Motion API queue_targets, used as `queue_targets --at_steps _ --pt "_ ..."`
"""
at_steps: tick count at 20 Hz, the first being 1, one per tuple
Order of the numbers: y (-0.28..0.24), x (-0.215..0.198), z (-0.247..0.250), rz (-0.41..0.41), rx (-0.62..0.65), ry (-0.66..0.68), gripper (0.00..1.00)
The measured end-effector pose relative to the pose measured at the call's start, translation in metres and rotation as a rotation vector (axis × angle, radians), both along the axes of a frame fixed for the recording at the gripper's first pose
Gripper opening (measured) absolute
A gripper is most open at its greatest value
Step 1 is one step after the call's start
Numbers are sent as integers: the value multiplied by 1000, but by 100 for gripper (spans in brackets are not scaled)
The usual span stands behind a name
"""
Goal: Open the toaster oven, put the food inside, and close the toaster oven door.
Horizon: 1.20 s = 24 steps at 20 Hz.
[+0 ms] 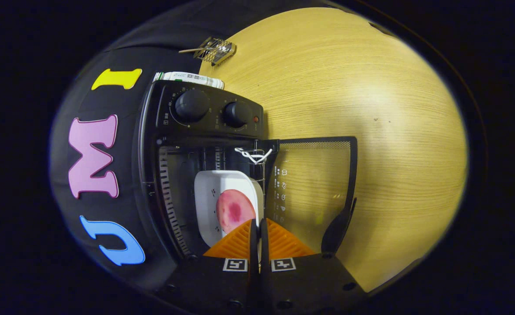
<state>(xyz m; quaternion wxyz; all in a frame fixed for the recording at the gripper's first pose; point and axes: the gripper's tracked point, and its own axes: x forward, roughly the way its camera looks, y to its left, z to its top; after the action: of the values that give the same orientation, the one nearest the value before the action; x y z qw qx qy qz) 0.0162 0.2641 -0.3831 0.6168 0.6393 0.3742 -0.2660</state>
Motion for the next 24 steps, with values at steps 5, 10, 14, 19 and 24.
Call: queue_targets --at_steps 5,10,14,19,24 --pt "14 15 -9 -54 15 9 5" --pt "18 31 -9 -86 51 -13 6" --pt "22 34 -8 -72 76 -36 9" --pt "39 28 5 -21 145 -73 56" --pt "35 9 23 61 132 -116 97"
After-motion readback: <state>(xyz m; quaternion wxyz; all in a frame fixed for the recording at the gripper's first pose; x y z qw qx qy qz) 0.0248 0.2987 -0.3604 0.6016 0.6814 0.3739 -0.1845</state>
